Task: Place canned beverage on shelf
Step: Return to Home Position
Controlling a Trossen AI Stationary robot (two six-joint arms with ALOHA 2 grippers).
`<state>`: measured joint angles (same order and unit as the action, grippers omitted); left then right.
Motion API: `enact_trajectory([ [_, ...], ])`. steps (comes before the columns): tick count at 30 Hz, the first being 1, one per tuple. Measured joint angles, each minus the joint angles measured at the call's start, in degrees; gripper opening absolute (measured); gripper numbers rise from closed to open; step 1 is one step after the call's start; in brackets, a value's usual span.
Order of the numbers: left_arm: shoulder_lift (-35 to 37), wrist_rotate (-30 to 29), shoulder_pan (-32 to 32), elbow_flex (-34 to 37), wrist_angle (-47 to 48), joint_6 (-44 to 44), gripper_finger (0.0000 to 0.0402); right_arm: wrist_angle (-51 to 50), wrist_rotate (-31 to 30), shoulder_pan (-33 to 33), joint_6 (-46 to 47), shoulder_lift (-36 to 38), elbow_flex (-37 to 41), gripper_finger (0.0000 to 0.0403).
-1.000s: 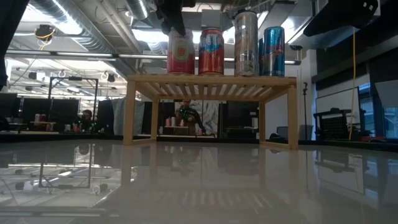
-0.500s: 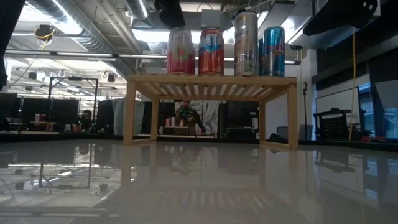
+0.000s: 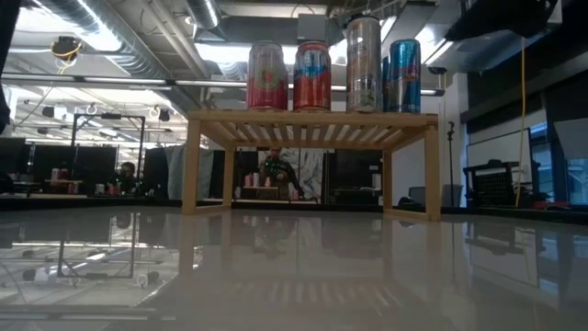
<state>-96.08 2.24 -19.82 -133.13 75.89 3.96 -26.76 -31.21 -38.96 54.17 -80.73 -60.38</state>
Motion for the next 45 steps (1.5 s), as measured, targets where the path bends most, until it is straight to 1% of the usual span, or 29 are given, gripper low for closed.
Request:
enact_trajectory([
  [4, 3.7, -4.9, 3.3, 1.4, 2.9, -2.4, 0.0337, 1.7, -1.6, 0.5, -0.3, 0.0, 0.0, 0.0363],
  [6, 6.1, -4.8, 6.0, 3.2, 2.9, -3.0, 0.0337, 1.7, 0.0, 1.6, -0.6, 0.3, 0.0, 0.0363],
  [9, 11.0, -4.4, 9.4, 8.8, 2.4, -5.2, 0.0337, 2.2, 3.6, 4.2, -4.0, 2.1, 0.0, 0.0352],
  [11, 14.7, -4.9, 11.7, 14.4, 0.9, -6.8, 0.0337, 2.4, 4.4, 6.0, -7.1, 3.7, 0.0, 0.0330],
  [13, 19.1, -4.7, 13.9, 21.4, -2.7, -8.2, 0.0337, 2.6, 4.9, 7.8, -10.6, 5.5, 0.0, 0.0296],
  [15, 23.8, -4.2, 16.2, 28.7, -7.5, -9.8, 0.0337, 2.6, 5.2, 9.2, -14.0, 7.6, 0.0, 0.0253],
  [20, 36.0, -4.7, 20.6, 46.5, -20.9, -15.0, 0.0337, 2.6, 6.6, 11.5, -21.4, 12.3, 0.0, 0.0127],
  [24, 43.3, -4.6, 23.9, 57.8, -29.4, -15.9, 0.0337, 1.5, 6.3, 12.1, -24.9, 15.8, 0.0, 0.0040],
  [26, 46.1, -4.7, 24.9, 62.1, -30.8, -16.3, 0.0337, -0.2, 5.1, 12.0, -26.2, 17.5, 0.0, 0.0011],
  [27, 47.2, -4.8, 25.0, 63.8, -31.0, -16.2, 0.0337, -1.6, 4.7, 12.0, -26.4, 18.4, 0.0, 0.0006],
  [29, 48.7, -5.9, 25.0, 66.5, -30.2, -14.6, 0.0337, -4.3, 4.6, 12.0, -26.3, 20.3, 0.1, 0.0013],
  [31, 49.8, -7.1, 25.0, 68.8, -29.8, -13.8, 0.0337, -4.1, 5.4, 12.0, -26.6, 23.2, 1.8, 0.0021],
  [33, 50.4, -6.5, 25.0, 70.0, -29.9, -16.3, 0.0337, -0.5, 7.8, 12.0, -27.5, 27.1, 5.7, 0.0021],
  [36, 50.5, -5.8, 25.4, 71.8, -32.0, -14.8, 0.0338, 6.9, 9.9, 12.0, -27.9, 34.3, 14.4, 0.0009],
  [38, 50.4, -5.8, 26.0, 73.8, -36.0, -13.2, 0.0338, 11.3, 10.0, 12.0, -27.9, 39.2, 20.6, 0.0003],
  [41, 50.5, -5.3, 27.1, 77.6, -43.4, -11.2, 0.0338, 18.6, 11.5, 12.5, -30.1, 47.0, 28.6, 0.0004],
  [43, 51.2, -4.1, 27.6, 80.7, -49.6, -10.5, 0.0338, 22.6, 14.8, 13.8, -30.6, 52.2, 33.4, 0.0003],
  [45, 51.4, -2.6, 27.9, 84.4, -55.4, -10.7, 0.0338, 25.4, 19.4, 15.5, -31.5, 56.5, 37.5, 0.0001],
])
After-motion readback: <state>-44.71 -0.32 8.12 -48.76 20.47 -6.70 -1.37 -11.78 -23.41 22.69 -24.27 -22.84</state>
